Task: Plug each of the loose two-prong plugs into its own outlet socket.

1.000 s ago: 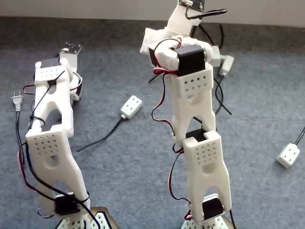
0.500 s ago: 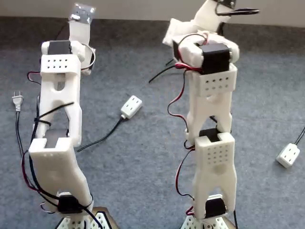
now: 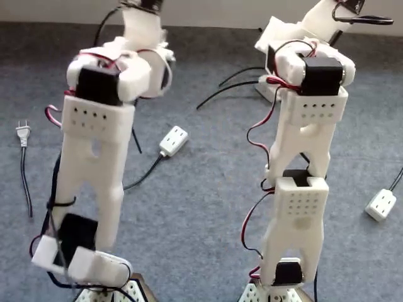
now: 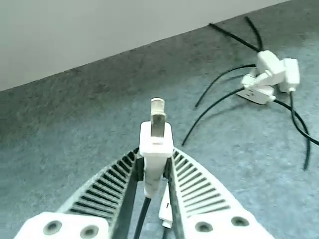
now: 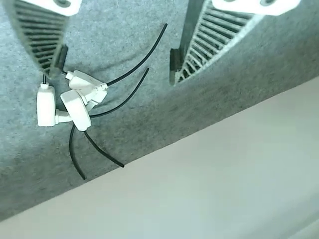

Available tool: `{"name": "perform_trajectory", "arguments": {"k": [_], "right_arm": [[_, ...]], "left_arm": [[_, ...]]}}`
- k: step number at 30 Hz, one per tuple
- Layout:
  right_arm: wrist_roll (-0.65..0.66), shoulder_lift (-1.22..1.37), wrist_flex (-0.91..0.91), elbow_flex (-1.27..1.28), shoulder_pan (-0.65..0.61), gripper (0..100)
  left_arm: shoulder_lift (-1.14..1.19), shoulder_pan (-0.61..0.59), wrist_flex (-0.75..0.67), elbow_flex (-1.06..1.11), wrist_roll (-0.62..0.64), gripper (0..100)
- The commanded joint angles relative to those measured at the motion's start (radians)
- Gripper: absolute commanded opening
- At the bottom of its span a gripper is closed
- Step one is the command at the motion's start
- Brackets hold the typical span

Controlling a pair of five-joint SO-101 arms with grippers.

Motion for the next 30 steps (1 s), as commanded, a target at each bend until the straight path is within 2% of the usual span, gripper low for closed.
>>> {"name": "perform_trajectory", "arguments": {"k": [1,5,7,12,15,19,22,26,28,30], "right_arm": [[0.014,-0.062,-0.019,-0.114,0.016,32.4],[0.014,-0.062,-0.016,-0.114,0.013,32.4],[0.014,-0.062,-0.015,-0.114,0.012,32.4],[0.014,-0.062,-0.012,-0.113,-0.001,32.4],[0.014,-0.062,0.002,-0.113,-0.025,27.5],[0.014,-0.068,0.024,-0.114,-0.068,15.6],[0.014,-0.087,0.039,-0.114,-0.077,14.2],[0.015,-0.15,0.061,-0.114,-0.113,12.9],[0.091,-0.183,0.061,-0.113,-0.14,7.0],[0.219,-0.206,0.062,-0.113,-0.191,0.0]], "left_arm": [[-0.173,0.065,-0.035,0.122,0.044,1],[-0.455,0.067,-0.233,0.473,0.08,1],[-0.648,0.061,-0.408,0.72,0.081,1],[-1.153,0.062,-0.951,1.359,0.086,0],[-1.369,0.067,-1.154,1.595,0.133,0],[-1.46,0.065,-1.191,1.679,0.276,0],[-1.46,0.065,-1.194,1.705,0.331,0],[-1.46,0.079,-1.197,1.744,0.339,0],[-1.46,0.111,-1.201,1.762,0.339,0],[-1.46,0.139,-1.226,1.788,0.334,0]]}}
